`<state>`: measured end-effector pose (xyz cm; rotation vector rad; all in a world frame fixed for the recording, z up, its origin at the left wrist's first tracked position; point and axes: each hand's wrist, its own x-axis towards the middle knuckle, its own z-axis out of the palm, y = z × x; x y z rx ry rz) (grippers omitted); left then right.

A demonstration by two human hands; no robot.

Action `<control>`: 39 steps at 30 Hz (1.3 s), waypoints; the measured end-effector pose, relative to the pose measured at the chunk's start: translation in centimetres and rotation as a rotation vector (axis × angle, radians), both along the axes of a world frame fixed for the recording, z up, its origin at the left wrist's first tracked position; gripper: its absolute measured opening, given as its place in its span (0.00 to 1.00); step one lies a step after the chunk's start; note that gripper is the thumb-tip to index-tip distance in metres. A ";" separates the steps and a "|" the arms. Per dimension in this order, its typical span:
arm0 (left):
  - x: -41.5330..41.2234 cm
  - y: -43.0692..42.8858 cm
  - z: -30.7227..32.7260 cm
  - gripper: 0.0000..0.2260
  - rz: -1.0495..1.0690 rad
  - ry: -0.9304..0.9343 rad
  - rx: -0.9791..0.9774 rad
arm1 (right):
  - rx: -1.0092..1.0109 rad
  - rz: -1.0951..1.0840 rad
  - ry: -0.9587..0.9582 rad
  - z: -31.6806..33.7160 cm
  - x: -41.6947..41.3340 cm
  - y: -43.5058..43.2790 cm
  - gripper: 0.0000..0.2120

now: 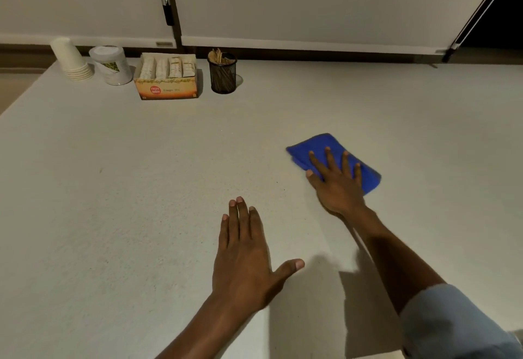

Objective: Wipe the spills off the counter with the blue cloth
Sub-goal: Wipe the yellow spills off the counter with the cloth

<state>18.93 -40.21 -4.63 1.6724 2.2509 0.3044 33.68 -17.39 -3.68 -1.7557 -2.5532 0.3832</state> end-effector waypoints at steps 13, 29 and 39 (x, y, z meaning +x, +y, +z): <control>-0.1 -0.1 -0.2 0.65 0.002 0.000 -0.017 | -0.002 -0.080 -0.014 -0.2 2.2 6.3 0.30; -4.3 1.8 1.1 0.69 0.164 -0.011 0.040 | -0.006 0.018 0.006 0.1 1.0 7.1 0.28; -6.9 1.2 -0.2 0.71 0.260 -0.014 0.091 | 0.041 0.415 0.136 -1.6 -2.1 1.1 0.26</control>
